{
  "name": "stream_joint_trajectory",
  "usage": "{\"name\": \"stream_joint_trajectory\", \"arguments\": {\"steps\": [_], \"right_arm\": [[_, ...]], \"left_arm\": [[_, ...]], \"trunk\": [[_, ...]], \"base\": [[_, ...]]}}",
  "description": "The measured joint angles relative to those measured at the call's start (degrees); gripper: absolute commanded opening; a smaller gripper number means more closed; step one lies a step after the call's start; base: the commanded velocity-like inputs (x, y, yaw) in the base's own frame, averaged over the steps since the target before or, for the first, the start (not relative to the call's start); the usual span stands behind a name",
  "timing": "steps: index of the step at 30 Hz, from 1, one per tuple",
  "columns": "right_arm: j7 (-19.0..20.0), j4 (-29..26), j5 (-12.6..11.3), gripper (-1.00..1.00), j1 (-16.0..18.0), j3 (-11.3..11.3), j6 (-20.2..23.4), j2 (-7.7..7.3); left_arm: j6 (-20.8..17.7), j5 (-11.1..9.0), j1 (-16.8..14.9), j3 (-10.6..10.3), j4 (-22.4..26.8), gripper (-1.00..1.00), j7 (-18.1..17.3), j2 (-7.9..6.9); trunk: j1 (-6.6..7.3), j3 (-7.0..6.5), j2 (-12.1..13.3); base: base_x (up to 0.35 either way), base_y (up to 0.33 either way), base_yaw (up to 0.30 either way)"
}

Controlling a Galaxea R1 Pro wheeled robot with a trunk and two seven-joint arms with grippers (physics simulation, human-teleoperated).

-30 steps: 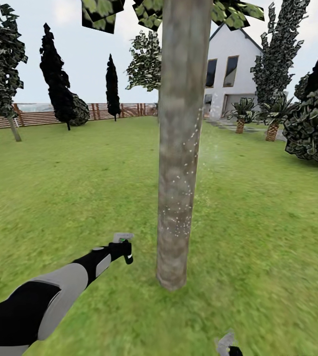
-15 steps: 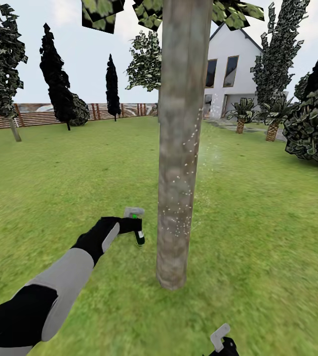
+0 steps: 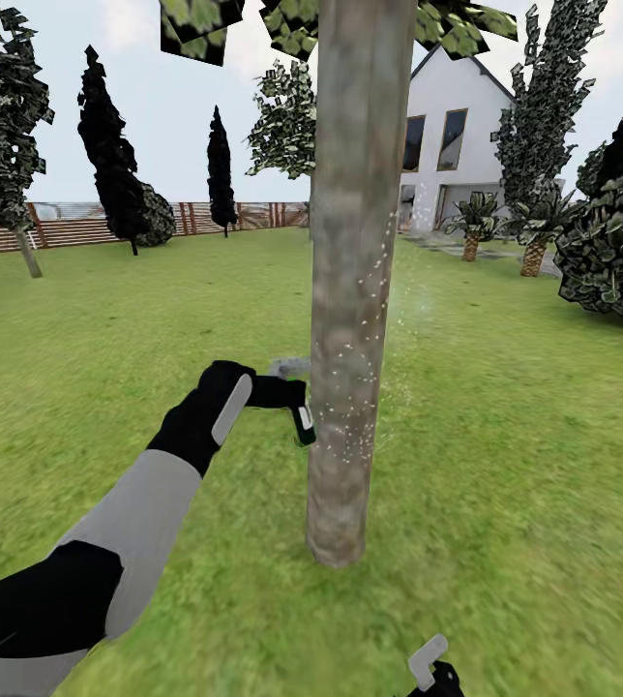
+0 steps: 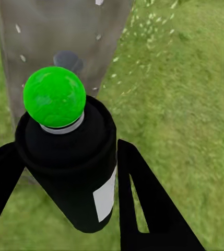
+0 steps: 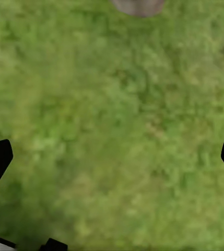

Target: In the garden, pick up the pesticide atomizer on the floor and spray pesticide onto both trees until each tree trunk is fully covered.

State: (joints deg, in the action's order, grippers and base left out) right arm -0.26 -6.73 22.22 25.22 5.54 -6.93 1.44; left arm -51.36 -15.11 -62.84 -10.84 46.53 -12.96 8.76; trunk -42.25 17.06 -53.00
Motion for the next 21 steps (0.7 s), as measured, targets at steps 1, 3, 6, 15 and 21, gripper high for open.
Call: {"name": "stream_joint_trajectory", "arguments": {"steps": [1, 3, 6, 15, 21], "right_arm": [[0.0, 0.0, 0.0, 1.00, 0.0, 0.0, 0.0, -0.02], [0.0, 0.0, 0.0, 1.00, 0.0, 0.0, 0.0, -0.02], [0.0, 0.0, 0.1, 1.00, 0.0, 0.0, 0.1, -0.03], [-0.1, 0.1, 0.2, 1.00, 0.0, 0.0, 0.1, -0.11], [-0.1, 0.6, 0.2, 1.00, 0.0, 0.0, 0.2, -0.12]], "left_arm": [[0.0, -1.6, -0.3, 0.0, 0.0, -1.00, 0.0, 0.06], [-1.7, -3.0, -1.7, 0.0, -0.1, -1.00, 0.1, 0.09], [-5.0, -4.0, -6.1, 0.0, -0.3, -1.00, 0.1, 0.18], [-5.4, -3.9, -17.1, 0.0, -4.9, -1.00, 0.1, 0.28], [-5.6, -4.3, -24.7, 0.0, -12.0, -1.00, -0.1, 0.27]], "trunk": [[0.00, 0.00, 0.0], [0.00, 0.00, 0.0], [0.00, -0.01, 0.0], [0.00, -0.01, 0.0], [0.00, 0.00, 0.0]], "base": [[0.000, 0.000, 0.000], [0.000, 0.000, 0.000], [0.000, 0.000, 0.000], [0.000, 0.000, 0.000], [0.000, 0.000, 0.000]]}}
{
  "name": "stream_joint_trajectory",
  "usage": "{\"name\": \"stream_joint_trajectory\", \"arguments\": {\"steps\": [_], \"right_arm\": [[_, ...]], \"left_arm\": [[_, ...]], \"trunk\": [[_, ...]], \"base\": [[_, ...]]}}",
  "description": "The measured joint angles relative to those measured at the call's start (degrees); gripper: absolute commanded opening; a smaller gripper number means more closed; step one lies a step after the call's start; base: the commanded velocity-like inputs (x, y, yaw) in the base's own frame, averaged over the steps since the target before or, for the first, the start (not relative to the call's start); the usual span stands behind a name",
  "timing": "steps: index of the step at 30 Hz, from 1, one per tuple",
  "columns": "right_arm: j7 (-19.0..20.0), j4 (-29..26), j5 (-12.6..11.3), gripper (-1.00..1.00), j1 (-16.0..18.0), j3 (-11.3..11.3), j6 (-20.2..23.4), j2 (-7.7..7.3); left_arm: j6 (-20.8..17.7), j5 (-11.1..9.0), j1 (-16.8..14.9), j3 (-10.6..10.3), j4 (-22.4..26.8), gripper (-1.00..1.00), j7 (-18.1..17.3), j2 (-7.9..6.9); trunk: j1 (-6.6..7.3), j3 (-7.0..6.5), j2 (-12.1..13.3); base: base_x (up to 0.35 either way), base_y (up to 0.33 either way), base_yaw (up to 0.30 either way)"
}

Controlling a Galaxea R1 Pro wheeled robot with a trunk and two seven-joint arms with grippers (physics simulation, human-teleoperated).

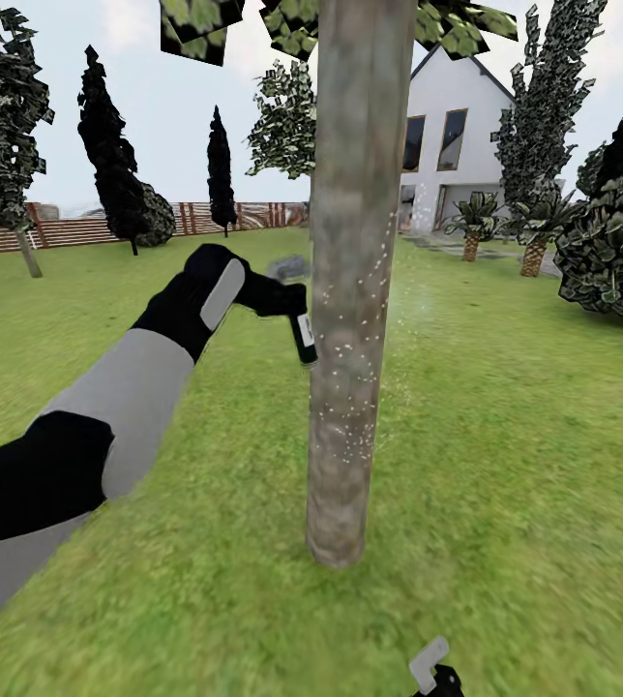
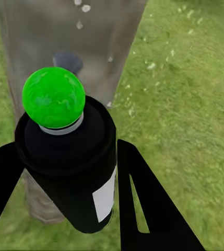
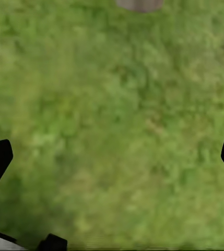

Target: In the garden, pick up the pesticide atomizer on the floor and spray pesticide onto both trees until each tree trunk is fully covered.

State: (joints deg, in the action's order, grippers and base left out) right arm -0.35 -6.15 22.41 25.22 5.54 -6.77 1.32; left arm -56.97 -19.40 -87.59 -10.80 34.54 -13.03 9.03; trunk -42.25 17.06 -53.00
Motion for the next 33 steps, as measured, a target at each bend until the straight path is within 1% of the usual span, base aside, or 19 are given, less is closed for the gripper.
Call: {"name": "stream_joint_trajectory", "arguments": {"steps": [2, 4, 6, 8, 10, 11, 12, 15, 17, 18, 19, 20, 22, 23, 24, 25, 26, 29, 33], "right_arm": [[0.0, 0.5, 0.0, 1.00, 0.0, 0.0, 0.0, 0.00], [0.0, 0.7, 0.0, 1.00, 0.0, 0.0, 0.0, 0.00], [0.0, 0.8, 0.0, 1.00, 0.0, 0.0, 0.0, -0.06], [0.0, 1.9, 0.0, 1.00, 0.0, -0.1, 0.0, -0.25], [0.0, 3.3, 0.2, 1.00, 0.0, 0.0, 0.0, -0.85], [0.0, 3.5, 0.2, 1.00, 0.0, 0.0, 0.0, -1.69], [0.1, 6.0, 0.3, 1.00, 0.0, 0.1, 0.1, -2.53], [0.0, 8.1, 0.4, 1.00, 0.0, 0.2, 0.1, -2.78], [0.0, 8.3, 0.5, 1.00, 0.0, 0.2, 0.1, -2.80], [0.0, 8.4, 0.5, 1.00, 0.0, 0.3, 0.1, -2.81], [0.0, 8.4, 0.5, 1.00, 0.0, 0.3, 0.1, -2.81], [0.0, 8.4, 0.5, 1.00, 0.0, 0.3, 0.1, -2.81], [0.0, 8.4, 0.5, 1.00, 0.0, 0.3, 0.1, -2.81], [0.0, 8.5, 0.5, 1.00, 0.0, 0.3, 0.1, -2.81], [0.1, 8.5, 0.5, 1.00, 0.0, 0.3, 0.1, -2.81], [0.0, 8.5, 0.5, 1.00, 0.0, 0.3, 0.1, -2.81], [0.0, 8.5, 0.5, 1.00, 0.0, 0.3, 0.1, -2.81], [0.0, 8.5, 0.5, 1.00, 0.0, 0.3, 0.1, -2.81], [0.0, 8.6, 0.5, 1.00, 0.0, 0.3, 0.1, -2.81]], "left_arm": [[-0.1, -2.6, -2.0, 0.0, -1.2, -1.00, 0.0, 0.02], [-0.1, -5.2, -6.1, 0.0, -5.3, -1.00, 0.0, 0.02], [-0.1, -5.7, -8.3, 0.0, -6.6, -1.00, 0.0, 0.00], [-0.1, -5.8, -9.6, 0.0, -7.7, -1.00, 0.0, -0.02], [-0.1, -5.9, -10.2, 0.0, -8.5, -1.00, 0.0, 0.01], [-0.1, -5.9, -10.3, 0.0, -8.6, -1.00, 0.0, 0.02], [-0.1, -6.0, -11.3, 0.0, -8.7, -1.00, 0.0, -0.02], [-0.1, -6.1, -14.5, 0.1, -8.7, -1.00, -0.1, -0.06], [-0.1, -6.0, -15.1, 0.6, -8.7, -1.00, -0.1, -0.06], [-0.1, -6.0, -15.3, 1.5, -8.7, -1.00, -0.1, -0.07], [-0.1, -6.0, -15.4, 3.2, -8.7, -1.00, 0.0, -0.07], [-0.1, -6.0, -15.4, 4.2, -8.7, -1.00, 0.0, -0.07], [-0.1, -6.0, -15.4, 4.7, -8.7, -1.00, -0.1, -0.06], [-0.1, -6.5, -15.4, 4.9, -8.7, -1.00, -0.6, -0.06], [-0.1, -8.5, -15.4, 5.0, -8.7, -1.00, -2.2, -0.10], [-0.1, -9.3, -15.4, 5.0, -8.7, -1.00, -3.6, -0.15], [-0.1, -9.7, -15.4, 5.0, -8.8, -1.00, -4.9, -0.20], [-0.1, -10.0, -15.4, 4.9, -10.1, -1.00, -8.9, -0.23], [-0.1, -9.9, -15.4, 4.9, -11.2, -1.00, -10.0, -0.21]], "trunk": [[0.00, 0.00, 0.0], [0.00, -0.01, 0.0], [0.00, 0.00, 0.0], [0.00, 0.00, 0.0], [0.00, 0.00, 0.0], [0.00, 0.00, 0.0], [0.00, 0.00, 0.0], [0.00, 0.00, 0.0], [0.00, 0.00, 0.0], [0.00, 0.00, 0.0], [0.00, 0.00, 0.0], [0.00, 0.00, 0.0], [0.00, 0.00, 0.0], [0.00, 0.00, 0.0], [0.00, 0.00, 0.0], [0.00, 0.00, 0.0], [0.00, 0.00, 0.0], [0.00, 0.01, 0.0], [0.00, 0.00, 0.0]], "base": [[0.000, 0.000, 0.000], [0.000, 0.000, 0.000], [0.000, 0.000, 0.000], [0.000, 0.000, 0.000], [0.000, 0.000, 0.000], [0.000, 0.000, 0.000], [0.000, 0.000, 0.000], [0.000, 0.000, 0.000], [0.000, 0.000, 0.000], [0.000, 0.000, 0.000], [0.000, 0.000, 0.000], [0.000, 0.000, 0.000], [0.000, 0.000, 0.000], [0.000, 0.000, 0.000], [0.000, 0.000, 0.000], [0.000, 0.000, 0.000], [0.000, 0.000, 0.000], [0.000, 0.000, 0.000], [0.000, 0.000, 0.000]]}}
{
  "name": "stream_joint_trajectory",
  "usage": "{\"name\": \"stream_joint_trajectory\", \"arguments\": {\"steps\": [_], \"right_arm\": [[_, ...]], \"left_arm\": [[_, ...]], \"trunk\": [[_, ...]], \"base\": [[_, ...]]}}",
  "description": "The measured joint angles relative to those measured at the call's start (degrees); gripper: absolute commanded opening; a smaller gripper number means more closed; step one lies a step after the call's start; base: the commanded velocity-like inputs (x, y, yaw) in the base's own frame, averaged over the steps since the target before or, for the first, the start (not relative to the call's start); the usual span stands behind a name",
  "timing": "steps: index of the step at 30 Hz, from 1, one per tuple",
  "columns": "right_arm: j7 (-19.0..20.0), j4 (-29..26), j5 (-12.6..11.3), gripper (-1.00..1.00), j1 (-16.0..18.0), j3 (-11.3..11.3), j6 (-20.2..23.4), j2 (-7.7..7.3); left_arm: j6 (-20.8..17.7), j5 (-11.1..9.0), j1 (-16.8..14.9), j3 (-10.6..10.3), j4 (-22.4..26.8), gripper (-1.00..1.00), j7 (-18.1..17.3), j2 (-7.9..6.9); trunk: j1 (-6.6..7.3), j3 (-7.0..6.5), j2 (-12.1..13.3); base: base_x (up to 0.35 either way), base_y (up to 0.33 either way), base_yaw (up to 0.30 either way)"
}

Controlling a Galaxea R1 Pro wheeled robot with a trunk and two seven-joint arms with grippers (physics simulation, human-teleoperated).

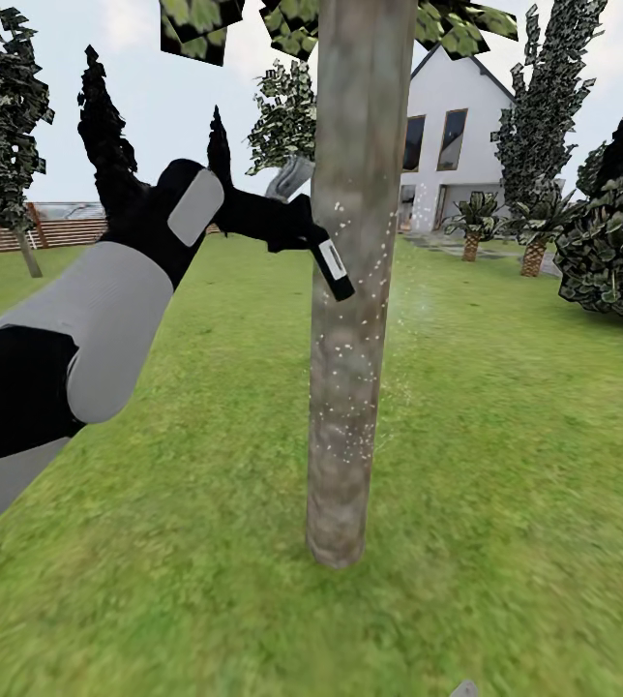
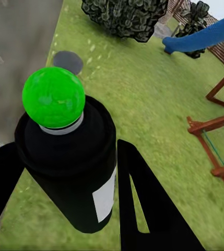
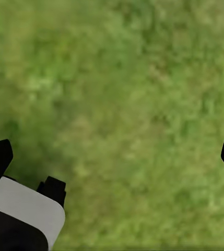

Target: In the garden, pick up the pesticide atomizer on the floor and spray pesticide onto both trees until each tree trunk is fully covered.

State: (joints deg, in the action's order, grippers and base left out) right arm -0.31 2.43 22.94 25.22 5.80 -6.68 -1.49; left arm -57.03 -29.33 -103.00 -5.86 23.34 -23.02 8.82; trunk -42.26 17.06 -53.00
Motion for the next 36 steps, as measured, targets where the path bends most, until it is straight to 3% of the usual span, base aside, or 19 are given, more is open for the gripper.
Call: {"name": "stream_joint_trajectory", "arguments": {"steps": [3, 6, 20, 21, 24, 26, 30, 34, 35, 36], "right_arm": [[0.0, 0.0, 0.0, 1.00, 0.0, 0.0, 0.0, 0.00], [0.0, 0.0, 0.0, 1.00, 0.0, 0.0, 0.0, 0.00], [0.0, 0.0, 0.0, 1.00, 0.0, 0.0, 0.0, 0.00], [0.0, 0.0, 0.0, 1.00, 0.0, 0.0, 0.0, 0.00], [0.0, 0.0, 0.0, 1.00, 0.0, 0.0, 0.0, 0.00], [0.0, 0.0, 0.0, 1.00, 0.0, 0.0, 0.0, 0.00], [0.0, 0.0, 0.0, 1.00, 0.0, 0.0, 0.0, 0.00], [0.0, 0.0, 0.0, 1.00, 0.0, 0.0, 0.0, 0.00], [0.0, 0.0, 0.0, 1.00, 0.0, 0.0, 0.0, 0.00], [0.0, 0.0, 0.0, 1.00, 0.0, 0.0, 0.0, 0.00]], "left_arm": [[0.1, 0.3, 0.0, -1.8, -2.1, -1.00, -0.1, 0.05], [0.2, 0.3, 0.0, -5.3, -5.5, -1.00, 0.0, 0.10], [1.9, 0.4, 0.1, -6.9, -15.3, -1.00, 0.3, 0.17], [2.0, 0.4, 0.2, -8.1, -15.4, -1.00, 0.4, 0.19], [3.3, 0.5, 0.4, -14.4, -15.5, -1.00, 0.4, 0.22], [4.4, 0.4, 0.5, -15.9, -16.2, -1.00, 0.3, 0.22], [5.5, 0.4, 1.0, -16.7, -17.8, -1.00, 0.3, 0.23], [9.1, 0.4, 2.9, -16.8, -20.8, -1.00, 0.3, 0.12], [9.3, 1.4, 3.2, -16.8, -21.1, -1.00, 0.3, -0.07], [9.4, 4.3, 3.4, -17.0, -21.2, -1.00, 0.3, -0.20]], "trunk": [[0.00, 0.00, 0.0], [0.00, 0.00, 0.0], [0.00, 0.00, 0.0], [0.00, 0.00, 0.0], [0.00, 0.00, 0.0], [0.00, 0.00, 0.0], [0.00, 0.00, 0.0], [0.00, 0.00, 0.0], [0.00, 0.00, 0.0], [0.00, 0.00, 0.0]], "base": [[0.000, 0.000, 0.000], [0.000, 0.000, 0.000], [0.000, 0.000, 0.000], [0.000, 0.000, 0.000], [0.000, 0.000, 0.000], [0.000, 0.000, 0.000], [0.000, 0.000, 0.000], [0.000, 0.000, 0.000], [0.000, 0.000, 0.000], [0.000, 0.000, 0.000]]}}
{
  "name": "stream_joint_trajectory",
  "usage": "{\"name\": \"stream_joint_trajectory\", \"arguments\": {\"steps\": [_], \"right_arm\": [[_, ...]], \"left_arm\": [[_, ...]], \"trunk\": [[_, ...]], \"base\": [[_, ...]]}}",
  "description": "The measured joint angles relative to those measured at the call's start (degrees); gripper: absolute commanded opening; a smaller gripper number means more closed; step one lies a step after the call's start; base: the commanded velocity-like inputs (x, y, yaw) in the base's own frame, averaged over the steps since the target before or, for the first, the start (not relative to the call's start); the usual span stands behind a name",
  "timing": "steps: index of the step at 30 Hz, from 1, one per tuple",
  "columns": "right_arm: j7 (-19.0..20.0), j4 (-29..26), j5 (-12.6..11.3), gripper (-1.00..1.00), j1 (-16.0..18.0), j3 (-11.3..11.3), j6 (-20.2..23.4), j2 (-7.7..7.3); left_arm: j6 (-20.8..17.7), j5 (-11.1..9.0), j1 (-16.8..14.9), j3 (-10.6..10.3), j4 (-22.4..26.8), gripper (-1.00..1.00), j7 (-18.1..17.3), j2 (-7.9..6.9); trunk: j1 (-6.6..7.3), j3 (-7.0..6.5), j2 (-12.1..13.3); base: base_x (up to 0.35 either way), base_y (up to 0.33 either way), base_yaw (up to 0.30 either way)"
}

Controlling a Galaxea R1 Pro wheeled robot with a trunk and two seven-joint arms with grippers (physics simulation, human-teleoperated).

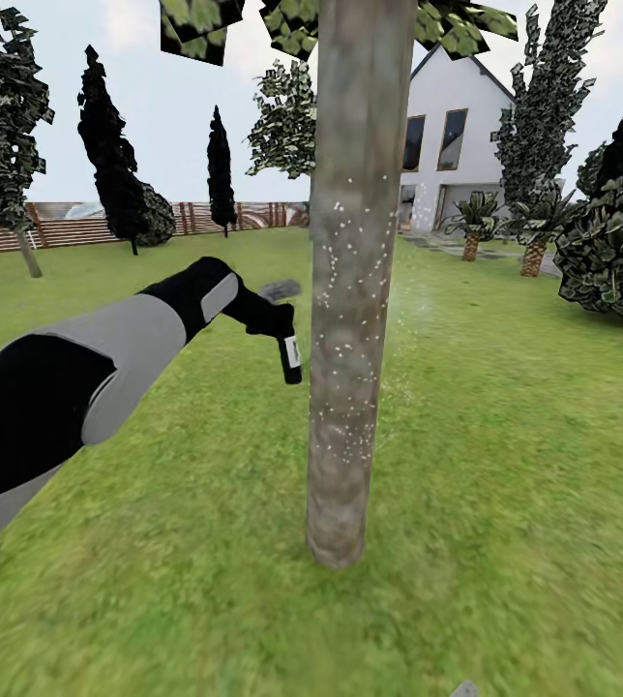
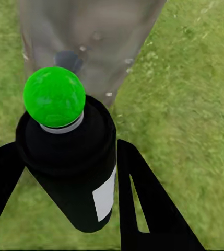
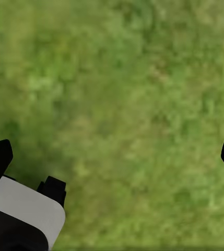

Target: In the garden, pick up the pesticide atomizer on the floor and spray pesticide onto both trees until each tree trunk is fully covered.

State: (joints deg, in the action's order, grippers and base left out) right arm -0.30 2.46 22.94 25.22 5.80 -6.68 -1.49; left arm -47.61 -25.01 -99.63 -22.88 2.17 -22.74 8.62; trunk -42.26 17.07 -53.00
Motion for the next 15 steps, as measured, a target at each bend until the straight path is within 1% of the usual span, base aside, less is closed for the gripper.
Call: {"name": "stream_joint_trajectory", "arguments": {"steps": [1, 2, 4, 6, 10, 14, 15], "right_arm": [[0.0, 0.0, 0.0, 1.00, 0.0, 0.0, 0.0, 0.00], [0.0, 0.0, 0.0, 1.00, 0.0, 0.0, 0.0, 0.00], [0.0, 0.0, 0.0, 1.00, 0.0, 0.0, 0.0, 0.00], [0.0, 0.0, 0.0, 1.00, 0.0, 0.0, 0.0, 0.00], [0.0, 0.0, 0.0, 1.00, 0.0, 0.0, 0.0, 0.00], [0.0, 0.0, 0.0, 1.00, 0.0, 0.0, 0.0, 0.00], [0.0, 0.0, 0.0, 1.00, 0.0, 0.0, 0.0, 0.00]], "left_arm": [[0.0, 1.9, 0.1, 0.1, -0.1, -1.00, 0.0, -0.06], [0.0, 2.8, 0.2, 0.3, -0.1, -1.00, 0.0, -0.12], [0.0, 3.7, 0.2, 0.4, -0.1, -1.00, 0.0, -0.50], [0.1, 4.0, 1.3, 0.4, -0.1, -1.00, 0.0, -0.75], [2.5, 4.0, 3.7, 0.4, -0.2, -1.00, 0.0, -0.80], [4.4, 4.0, 5.1, 0.4, -0.2, -1.00, 0.0, -0.76], [4.7, 4.0, 6.3, 0.4, -0.2, -1.00, 0.0, -0.73]], "trunk": [[0.00, 0.00, 0.0], [0.00, 0.00, 0.0], [0.00, 0.00, 0.0], [0.00, 0.00, 0.0], [0.00, 0.00, 0.0], [0.00, 0.00, 0.0], [0.00, 0.01, 0.0]], "base": [[0.000, 0.000, 0.000], [0.000, 0.000, 0.000], [0.000, 0.000, 0.000], [0.000, 0.000, 0.000], [0.000, 0.000, 0.000], [0.000, 0.000, 0.000], [0.000, 0.000, 0.000]]}}
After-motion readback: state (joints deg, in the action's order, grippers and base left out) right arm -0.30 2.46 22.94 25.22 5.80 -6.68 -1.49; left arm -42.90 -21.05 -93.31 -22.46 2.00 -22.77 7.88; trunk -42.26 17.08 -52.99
